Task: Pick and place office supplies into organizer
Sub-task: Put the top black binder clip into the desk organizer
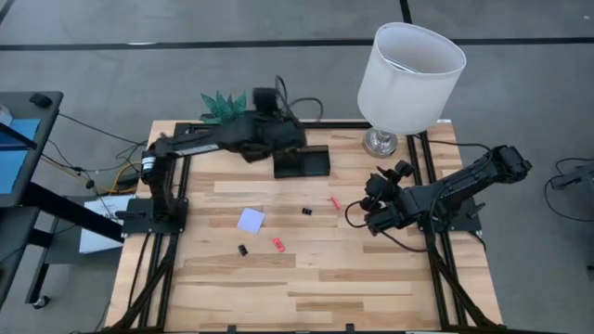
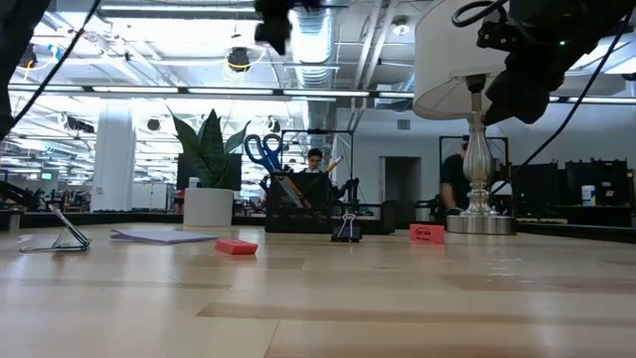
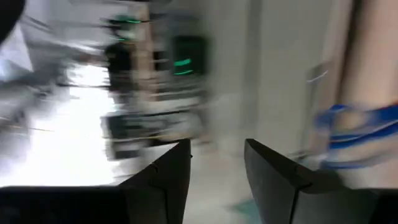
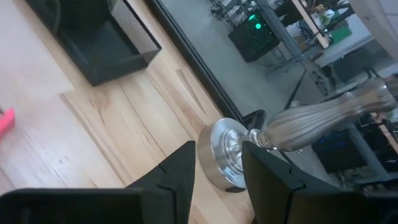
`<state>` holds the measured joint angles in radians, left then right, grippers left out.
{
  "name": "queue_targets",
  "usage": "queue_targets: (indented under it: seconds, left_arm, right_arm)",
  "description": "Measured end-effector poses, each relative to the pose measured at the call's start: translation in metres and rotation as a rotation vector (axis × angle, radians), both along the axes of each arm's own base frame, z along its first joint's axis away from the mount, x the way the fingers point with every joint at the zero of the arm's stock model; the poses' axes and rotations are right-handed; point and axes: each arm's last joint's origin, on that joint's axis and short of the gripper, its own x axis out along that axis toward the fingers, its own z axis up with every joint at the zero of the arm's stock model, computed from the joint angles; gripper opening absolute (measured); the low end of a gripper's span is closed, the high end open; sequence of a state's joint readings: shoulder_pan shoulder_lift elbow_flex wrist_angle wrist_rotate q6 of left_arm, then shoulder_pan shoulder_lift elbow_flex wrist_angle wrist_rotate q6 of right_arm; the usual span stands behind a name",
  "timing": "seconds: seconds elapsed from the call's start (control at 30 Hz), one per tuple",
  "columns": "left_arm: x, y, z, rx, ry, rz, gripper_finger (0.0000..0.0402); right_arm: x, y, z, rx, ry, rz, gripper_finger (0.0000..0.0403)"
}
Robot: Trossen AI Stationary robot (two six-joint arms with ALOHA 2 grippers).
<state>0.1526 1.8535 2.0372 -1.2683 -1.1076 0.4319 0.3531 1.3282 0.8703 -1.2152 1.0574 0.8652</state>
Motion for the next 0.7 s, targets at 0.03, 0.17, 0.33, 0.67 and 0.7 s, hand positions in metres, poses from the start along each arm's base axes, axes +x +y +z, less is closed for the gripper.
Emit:
queue_targets:
  seconds: [0.03,0.17,0.33,0.67,0.7]
  left_arm:
    - [-0.009,-0.003,0.01,-0.084,-0.075,0.001,0.0142]
    - [-0.04,-0.014,0.042,-0.376,-0.343,-0.015,0.0142]
    - [-0.076,-0.035,0.069,-0.452,-0.577,-0.106,0.0142]
    - [-0.141,-0.082,0.041,-0.534,-0.991,-0.41,0.0142]
    - [-0.146,-0.085,0.033,-0.563,-1.026,-0.444,0.0142]
  right_arm:
    - [0.001,0.0,0.0,0.0,-0.01,0.0,0.0123]
    - [0.005,0.003,0.0,0.007,-0.07,0.006,0.0123]
    - [0.01,0.017,0.002,-0.023,-0.293,0.024,0.0123]
    - [0.008,0.05,-0.01,0.041,-0.633,0.097,0.0123]
    - [0.008,0.052,-0.01,0.051,-0.648,0.099,0.0122]
